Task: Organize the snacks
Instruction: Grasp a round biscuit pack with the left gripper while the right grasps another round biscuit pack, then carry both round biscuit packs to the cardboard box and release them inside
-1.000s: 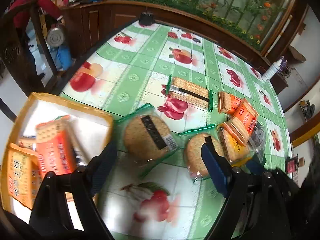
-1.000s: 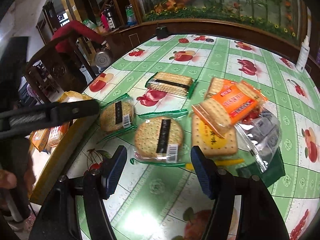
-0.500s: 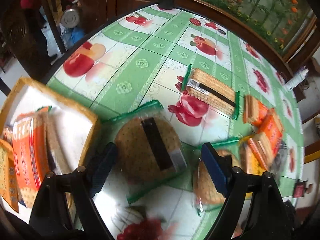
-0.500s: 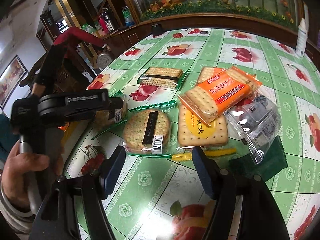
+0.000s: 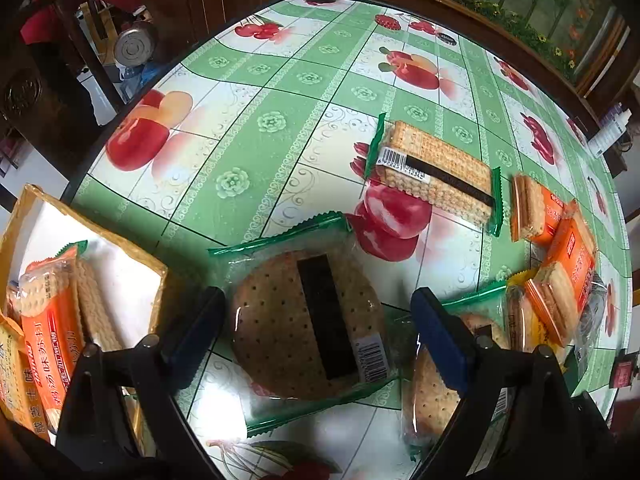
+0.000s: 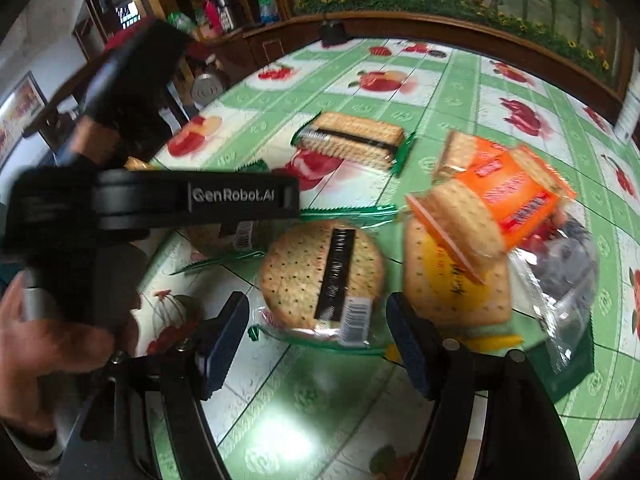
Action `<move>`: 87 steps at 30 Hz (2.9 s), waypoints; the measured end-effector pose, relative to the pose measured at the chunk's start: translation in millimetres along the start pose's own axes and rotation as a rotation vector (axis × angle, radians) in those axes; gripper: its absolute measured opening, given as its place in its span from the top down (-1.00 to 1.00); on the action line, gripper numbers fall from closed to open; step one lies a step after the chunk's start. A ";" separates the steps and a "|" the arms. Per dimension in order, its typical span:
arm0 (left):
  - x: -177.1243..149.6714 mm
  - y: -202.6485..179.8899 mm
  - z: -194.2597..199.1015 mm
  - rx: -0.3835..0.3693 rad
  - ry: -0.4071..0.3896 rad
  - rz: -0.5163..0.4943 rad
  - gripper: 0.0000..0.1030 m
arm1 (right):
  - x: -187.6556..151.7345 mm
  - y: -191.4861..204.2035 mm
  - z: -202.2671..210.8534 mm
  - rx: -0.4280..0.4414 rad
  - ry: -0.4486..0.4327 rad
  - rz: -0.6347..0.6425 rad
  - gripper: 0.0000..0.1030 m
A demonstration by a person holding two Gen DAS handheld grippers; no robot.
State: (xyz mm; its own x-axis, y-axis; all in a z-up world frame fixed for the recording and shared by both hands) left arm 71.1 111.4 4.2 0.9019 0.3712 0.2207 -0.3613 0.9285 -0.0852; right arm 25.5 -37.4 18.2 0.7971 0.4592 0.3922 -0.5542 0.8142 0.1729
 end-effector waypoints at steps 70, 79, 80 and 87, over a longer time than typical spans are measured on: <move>-98.8 -17.9 56.1 -0.015 -0.238 -0.255 -0.50 | -67.3 -20.9 53.7 -0.166 -0.132 -0.036 -0.47; -116.2 -2.4 74.1 -0.031 -0.268 -0.264 -0.50 | -69.7 -13.3 62.5 -0.183 -0.154 -0.035 -0.47; -118.2 -0.7 76.2 -0.031 -0.274 -0.266 -0.50 | -69.6 -12.5 63.8 -0.184 -0.157 -0.035 -0.47; -130.0 15.0 96.0 -0.027 -0.319 -0.267 -0.50 | -65.9 -3.9 70.7 -0.189 -0.173 -0.015 -0.47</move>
State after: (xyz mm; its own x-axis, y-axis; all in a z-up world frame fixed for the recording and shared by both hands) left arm -74.3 76.7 67.5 0.8430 0.1022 0.5282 -0.1147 0.9934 -0.0092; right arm -41.9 -95.9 55.5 0.7431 0.3917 0.5426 -0.4745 0.8801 0.0145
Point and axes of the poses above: each gripper's, at about its wrist camera, not at the fingertips, and z roughly against the way its jaws point, y to its left, x to its top, the point moved 1 cm from there along -z, roughly the way its jaws point, and after that the axes turned 10 degrees about y, right-handed, at the moved point
